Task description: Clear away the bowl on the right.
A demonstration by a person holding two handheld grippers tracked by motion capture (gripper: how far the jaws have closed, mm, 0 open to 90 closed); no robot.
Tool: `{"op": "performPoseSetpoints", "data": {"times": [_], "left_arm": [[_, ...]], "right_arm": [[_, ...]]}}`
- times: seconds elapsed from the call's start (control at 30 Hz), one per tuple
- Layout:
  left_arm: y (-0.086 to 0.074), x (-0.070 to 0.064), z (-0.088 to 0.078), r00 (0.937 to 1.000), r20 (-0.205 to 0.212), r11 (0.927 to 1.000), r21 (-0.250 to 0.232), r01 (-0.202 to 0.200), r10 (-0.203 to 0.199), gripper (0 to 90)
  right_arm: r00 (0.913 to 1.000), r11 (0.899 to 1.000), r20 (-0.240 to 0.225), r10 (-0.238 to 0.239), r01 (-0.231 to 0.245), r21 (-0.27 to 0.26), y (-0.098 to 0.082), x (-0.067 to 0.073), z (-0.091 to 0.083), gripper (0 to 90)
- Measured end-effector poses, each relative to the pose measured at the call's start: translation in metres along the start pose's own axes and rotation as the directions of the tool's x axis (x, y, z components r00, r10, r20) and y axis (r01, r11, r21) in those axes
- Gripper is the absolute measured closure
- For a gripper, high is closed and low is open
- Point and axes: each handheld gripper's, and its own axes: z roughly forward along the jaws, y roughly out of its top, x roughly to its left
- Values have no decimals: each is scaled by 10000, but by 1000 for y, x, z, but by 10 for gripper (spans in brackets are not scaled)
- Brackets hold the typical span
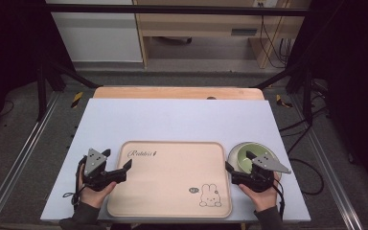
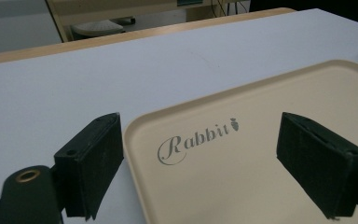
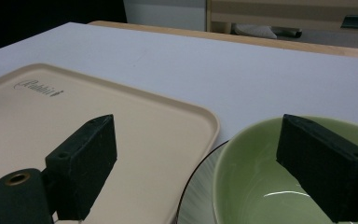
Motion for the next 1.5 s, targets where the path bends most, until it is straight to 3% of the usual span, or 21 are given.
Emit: {"op": "performPoseSetpoints", "data": {"times": [0.7,1.5], "left_arm": [[-2,0,0,10000,-31,10000,-1,-41,41,143],[-2,-1,0,10000,-10,9999,69,-90,90,145]], "right_arm": [[9998,9998,72,-190,189,109,2,0,-4,131],[9955,9999,950,-22,7,158,7,-23,-18,147]]}}
